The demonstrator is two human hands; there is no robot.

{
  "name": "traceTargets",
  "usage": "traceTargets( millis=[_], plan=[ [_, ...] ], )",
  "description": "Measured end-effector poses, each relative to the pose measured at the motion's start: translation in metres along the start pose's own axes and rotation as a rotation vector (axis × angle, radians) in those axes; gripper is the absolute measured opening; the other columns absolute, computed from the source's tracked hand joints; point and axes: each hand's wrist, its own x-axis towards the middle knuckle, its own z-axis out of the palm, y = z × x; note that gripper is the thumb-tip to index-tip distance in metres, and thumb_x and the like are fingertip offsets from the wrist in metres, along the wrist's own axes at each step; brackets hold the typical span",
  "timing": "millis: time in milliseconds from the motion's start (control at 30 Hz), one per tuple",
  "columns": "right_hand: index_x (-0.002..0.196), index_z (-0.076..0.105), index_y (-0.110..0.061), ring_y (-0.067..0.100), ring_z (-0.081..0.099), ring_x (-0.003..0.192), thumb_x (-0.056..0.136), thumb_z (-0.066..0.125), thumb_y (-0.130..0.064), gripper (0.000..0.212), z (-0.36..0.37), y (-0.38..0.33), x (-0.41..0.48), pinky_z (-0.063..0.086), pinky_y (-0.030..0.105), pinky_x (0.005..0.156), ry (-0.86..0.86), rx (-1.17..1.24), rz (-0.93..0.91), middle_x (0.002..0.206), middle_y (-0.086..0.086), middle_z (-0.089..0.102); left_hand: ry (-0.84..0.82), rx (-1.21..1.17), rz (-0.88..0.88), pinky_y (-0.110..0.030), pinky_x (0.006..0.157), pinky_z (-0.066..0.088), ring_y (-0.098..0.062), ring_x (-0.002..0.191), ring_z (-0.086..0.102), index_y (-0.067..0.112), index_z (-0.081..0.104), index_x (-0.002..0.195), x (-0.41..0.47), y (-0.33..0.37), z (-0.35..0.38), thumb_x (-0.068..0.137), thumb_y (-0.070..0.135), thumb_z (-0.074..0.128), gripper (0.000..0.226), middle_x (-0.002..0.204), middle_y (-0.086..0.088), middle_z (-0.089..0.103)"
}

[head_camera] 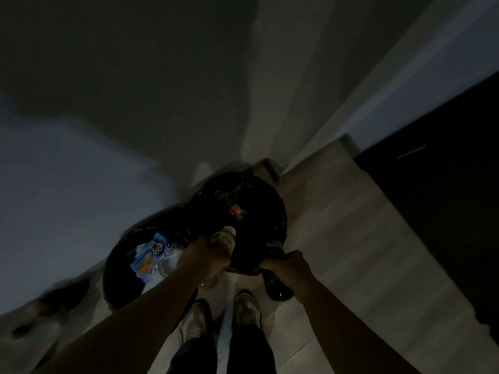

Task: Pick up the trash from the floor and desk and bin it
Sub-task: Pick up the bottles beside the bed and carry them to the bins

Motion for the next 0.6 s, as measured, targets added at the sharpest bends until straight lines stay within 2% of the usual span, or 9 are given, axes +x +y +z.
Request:
traceTargets(
  millis=[67, 167, 267, 333, 367, 433, 500, 600],
  plan=[
    [0.134, 0.032, -0.007, 0.024, 0.055, 0.090, 0.072, 0.078, -0.027, 0.079, 0.003, 0.003, 0.017, 0.049, 0.033, 0.071, -0.007, -0.016, 0.018, 0.102, 0.008, 0.049, 0.004, 0.028, -0.009, -0.035, 0.080, 0.051, -0.033, 0.101, 0.063, 0.004, 0.057, 0.112, 0.016, -0.003, 0.014, 0.079, 0.030, 0.070, 0.044, 0.109, -0.015, 0.064],
    [0.133, 0.033, -0.007, 0.022, 0.056, 0.087, 0.073, 0.078, -0.027, 0.077, 0.006, 0.005, 0.036, 0.048, 0.030, 0.067, -0.011, -0.031, 0.022, 0.096, 0.005, 0.050, -0.042, 0.207, 0.027, -0.042, 0.092, 0.051, -0.031, 0.105, 0.061, 0.009, 0.054, 0.120, 0.036, -0.003, 0.023, 0.090, 0.029, 0.052, 0.036, 0.114, -0.015, 0.062],
    [0.131, 0.041, -0.004, 0.027, 0.057, 0.104, 0.073, 0.077, -0.027, 0.072, 0.010, 0.004, 0.048, 0.052, 0.035, 0.082, 0.000, -0.120, -0.019, 0.116, 0.013, 0.055, -0.019, 0.276, 0.102, -0.043, 0.093, 0.050, -0.032, 0.108, 0.059, 0.009, 0.052, 0.121, 0.043, -0.006, 0.029, 0.090, 0.024, 0.052, 0.035, 0.116, -0.016, 0.061],
    [0.122, 0.051, -0.004, 0.030, 0.058, 0.106, 0.077, 0.074, -0.025, 0.055, 0.012, 0.001, 0.052, 0.051, 0.041, 0.092, 0.009, -0.201, -0.079, 0.114, 0.014, 0.058, 0.033, 0.242, 0.045, -0.040, 0.092, 0.050, -0.033, 0.108, 0.059, 0.008, 0.053, 0.119, 0.044, -0.011, 0.030, 0.087, 0.032, 0.058, 0.041, 0.117, -0.016, 0.061],
    [0.119, 0.053, -0.004, 0.029, 0.058, 0.103, 0.078, 0.072, -0.023, 0.048, 0.013, 0.000, 0.054, 0.050, 0.041, 0.093, 0.013, -0.225, -0.101, 0.109, 0.013, 0.059, 0.076, 0.201, 0.009, -0.040, 0.092, 0.049, -0.033, 0.109, 0.058, 0.006, 0.051, 0.120, 0.044, -0.014, 0.030, 0.085, 0.035, 0.062, 0.047, 0.118, -0.017, 0.059],
    [0.123, 0.054, -0.007, 0.025, 0.057, 0.097, 0.078, 0.071, -0.022, 0.051, 0.017, -0.002, 0.058, 0.049, 0.037, 0.089, 0.015, -0.227, -0.123, 0.105, 0.009, 0.059, 0.084, 0.169, -0.012, -0.040, 0.093, 0.047, -0.033, 0.111, 0.056, 0.003, 0.048, 0.123, 0.046, -0.020, 0.031, 0.082, 0.037, 0.067, 0.056, 0.121, -0.018, 0.056],
    [0.129, 0.051, -0.009, 0.023, 0.056, 0.098, 0.077, 0.072, -0.023, 0.058, 0.022, -0.004, 0.061, 0.047, 0.033, 0.083, 0.046, -0.247, -0.148, 0.109, 0.007, 0.060, 0.083, 0.177, 0.002, -0.039, 0.095, 0.046, -0.033, 0.114, 0.054, 0.002, 0.046, 0.126, 0.047, -0.024, 0.030, 0.082, 0.033, 0.068, 0.057, 0.125, -0.018, 0.054],
    [0.129, 0.050, -0.008, 0.028, 0.059, 0.106, 0.077, 0.070, -0.027, 0.059, 0.029, -0.008, 0.061, 0.048, 0.034, 0.082, 0.118, -0.317, -0.179, 0.117, 0.012, 0.062, 0.093, 0.205, 0.033, -0.038, 0.094, 0.045, -0.032, 0.114, 0.055, 0.004, 0.049, 0.125, 0.049, -0.033, 0.026, 0.083, 0.029, 0.067, 0.052, 0.126, -0.017, 0.055]
  ],
)
